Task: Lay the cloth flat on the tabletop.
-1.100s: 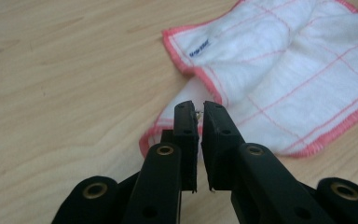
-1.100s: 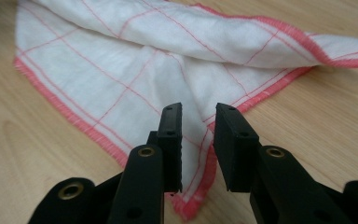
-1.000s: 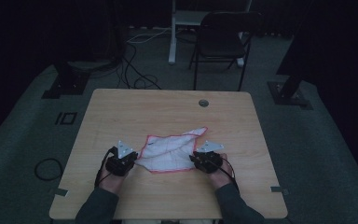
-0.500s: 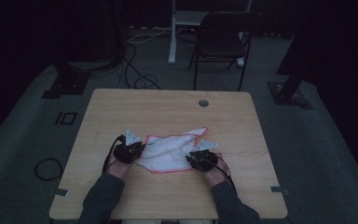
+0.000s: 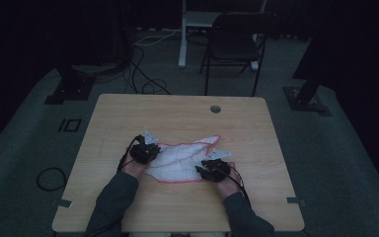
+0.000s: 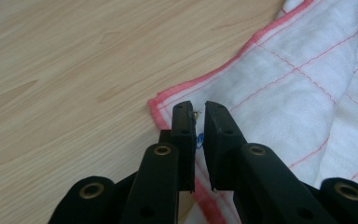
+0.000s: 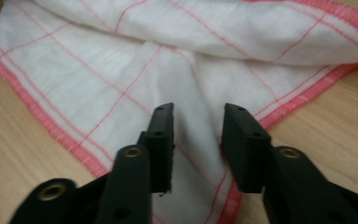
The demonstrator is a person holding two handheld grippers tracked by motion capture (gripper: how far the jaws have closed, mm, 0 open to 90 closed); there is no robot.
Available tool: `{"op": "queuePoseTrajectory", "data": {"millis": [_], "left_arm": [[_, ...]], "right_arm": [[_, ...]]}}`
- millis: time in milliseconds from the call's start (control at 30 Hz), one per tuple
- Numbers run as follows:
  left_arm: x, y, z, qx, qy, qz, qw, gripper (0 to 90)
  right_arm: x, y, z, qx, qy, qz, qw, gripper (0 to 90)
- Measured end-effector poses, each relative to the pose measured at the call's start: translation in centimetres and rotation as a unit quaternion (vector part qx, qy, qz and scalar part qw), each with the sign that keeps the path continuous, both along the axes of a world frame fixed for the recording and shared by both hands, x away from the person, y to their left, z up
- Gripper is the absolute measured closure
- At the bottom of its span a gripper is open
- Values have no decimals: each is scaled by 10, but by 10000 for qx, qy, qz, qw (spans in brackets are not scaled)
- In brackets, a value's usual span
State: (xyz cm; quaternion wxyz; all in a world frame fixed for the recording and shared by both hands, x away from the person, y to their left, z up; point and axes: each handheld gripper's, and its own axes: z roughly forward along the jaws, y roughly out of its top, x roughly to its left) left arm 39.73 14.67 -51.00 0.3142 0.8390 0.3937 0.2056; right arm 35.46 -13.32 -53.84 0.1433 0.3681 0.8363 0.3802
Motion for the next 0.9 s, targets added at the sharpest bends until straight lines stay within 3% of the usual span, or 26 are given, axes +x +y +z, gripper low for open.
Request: {"op": "queuePoseTrajectory", "data": {"millis": [267, 600, 900], "left_arm": [[13, -6, -16, 300, 260, 44, 9992, 888], [19, -3, -17, 374, 295, 201, 9987, 891], [25, 6, -17, 326, 315, 398, 9982, 891]], "right_arm": [[7, 7, -3, -13, 85, 82, 9999, 576], [6, 6, -3, -191, 37, 324, 9993, 487], [4, 0, -3, -213, 61, 327, 9992, 460]]}}
